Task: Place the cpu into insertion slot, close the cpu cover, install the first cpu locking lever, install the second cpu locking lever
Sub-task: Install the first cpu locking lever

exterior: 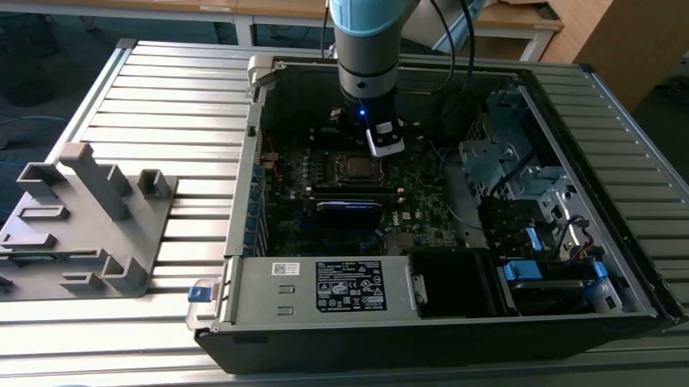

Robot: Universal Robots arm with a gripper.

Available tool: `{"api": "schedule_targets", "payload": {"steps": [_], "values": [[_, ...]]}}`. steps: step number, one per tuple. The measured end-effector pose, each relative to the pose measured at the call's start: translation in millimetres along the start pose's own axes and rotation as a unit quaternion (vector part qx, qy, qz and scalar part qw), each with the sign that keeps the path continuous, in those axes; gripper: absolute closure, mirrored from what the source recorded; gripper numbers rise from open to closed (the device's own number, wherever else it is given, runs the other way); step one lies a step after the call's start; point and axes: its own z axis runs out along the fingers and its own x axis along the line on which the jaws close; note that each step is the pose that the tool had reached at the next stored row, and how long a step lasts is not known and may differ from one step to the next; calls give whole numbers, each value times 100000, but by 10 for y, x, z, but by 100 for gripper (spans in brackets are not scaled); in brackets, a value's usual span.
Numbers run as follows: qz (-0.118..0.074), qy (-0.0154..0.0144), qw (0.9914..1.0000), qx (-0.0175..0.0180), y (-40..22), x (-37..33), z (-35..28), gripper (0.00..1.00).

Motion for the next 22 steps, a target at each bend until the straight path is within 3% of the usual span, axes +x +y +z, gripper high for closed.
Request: {"api": "schedule_targets", "payload": {"steps": [7,18,20,22], "values": [[5,-2,100000,-6,13,-3,-46,89],[84,-29,100000,8,95,23,-32,89],[62,-48,100000,74,97,23,-32,89],[19,-151,99999,440,97,24,-32,89]]}}
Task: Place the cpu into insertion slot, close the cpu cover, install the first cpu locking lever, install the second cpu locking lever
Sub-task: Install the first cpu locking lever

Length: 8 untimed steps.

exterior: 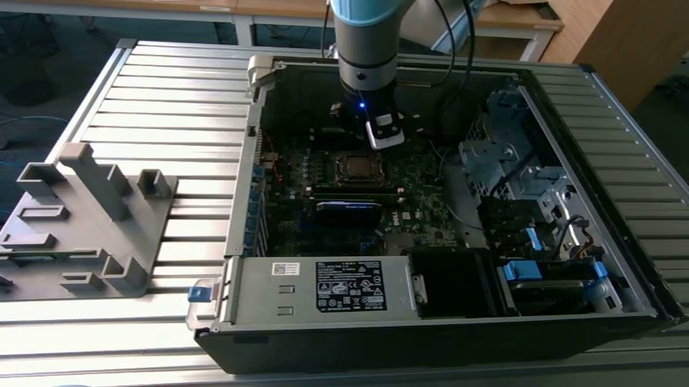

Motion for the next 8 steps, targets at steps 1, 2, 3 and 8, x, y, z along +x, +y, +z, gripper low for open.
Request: {"api": "schedule_targets", "payload": {"steps": [1,2,3,8], "values": [[-45,-78,100000,276,0,0,0,89],[-81,-139,99999,505,0,0,0,89],[-109,-185,99998,656,0,0,1,89],[-108,-197,99997,699,16,6,7,89]]}}
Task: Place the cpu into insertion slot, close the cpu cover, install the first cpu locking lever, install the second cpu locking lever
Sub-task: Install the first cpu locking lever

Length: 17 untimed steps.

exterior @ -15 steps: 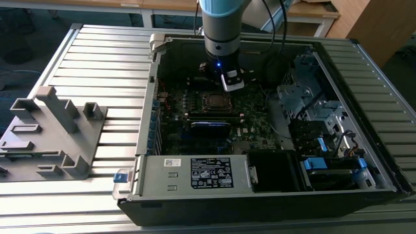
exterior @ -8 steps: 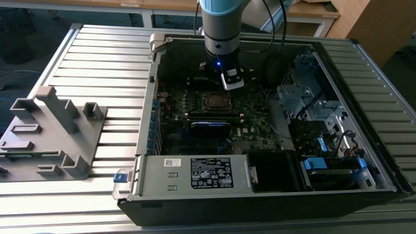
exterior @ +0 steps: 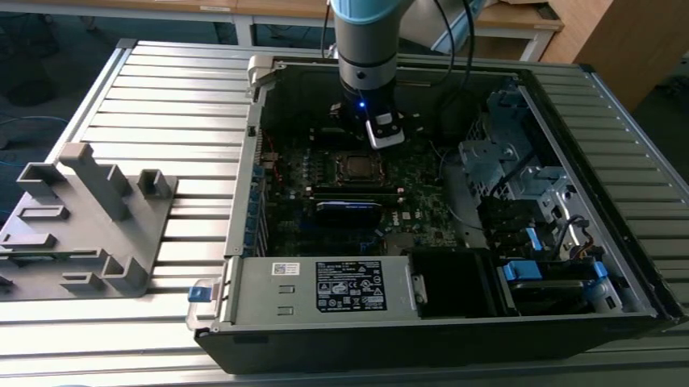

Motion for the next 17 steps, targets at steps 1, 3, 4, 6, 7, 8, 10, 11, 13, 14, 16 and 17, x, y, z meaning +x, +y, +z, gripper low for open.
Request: {"api": "schedule_targets", "payload": {"steps": [1,3,4,6,7,8,10,11,13,14,16,17], "values": [[-3,1,100000,-5,8,2,2,89],[-2,1,100000,-8,23,7,5,89],[-4,-1,100000,-9,30,9,7,89],[-8,2,100000,-19,32,10,8,89],[-10,2,100000,-25,33,10,8,89],[-7,2,100000,-18,32,10,8,89],[-7,-13,100000,-13,32,12,10,89],[-8,-13,100000,-12,31,12,10,89],[-4,-21,100000,-29,29,12,12,89],[-3,-21,100000,-32,26,12,13,89],[-3,-16,100000,-17,23,13,14,89],[-4,-15,100000,-4,23,13,14,89]]}}
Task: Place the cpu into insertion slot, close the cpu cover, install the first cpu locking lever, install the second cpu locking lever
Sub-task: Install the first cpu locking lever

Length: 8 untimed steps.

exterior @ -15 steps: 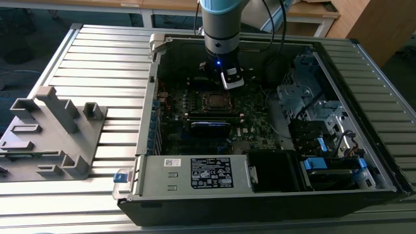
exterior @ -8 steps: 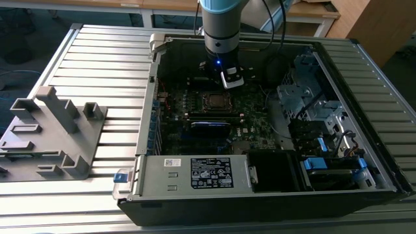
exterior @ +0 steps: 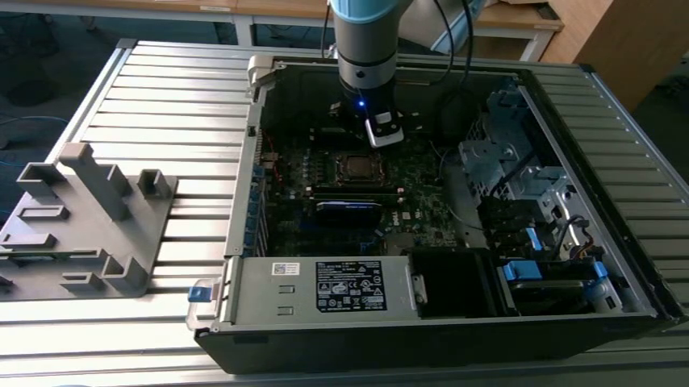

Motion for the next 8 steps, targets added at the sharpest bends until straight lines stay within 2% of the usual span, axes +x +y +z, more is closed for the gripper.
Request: {"api": "schedule_targets", "payload": {"steps": [5,8], "values": [[-11,-12,100000,-1,-1,0,5,89],[-51,-80,100000,258,-4,1,17,89]]}}
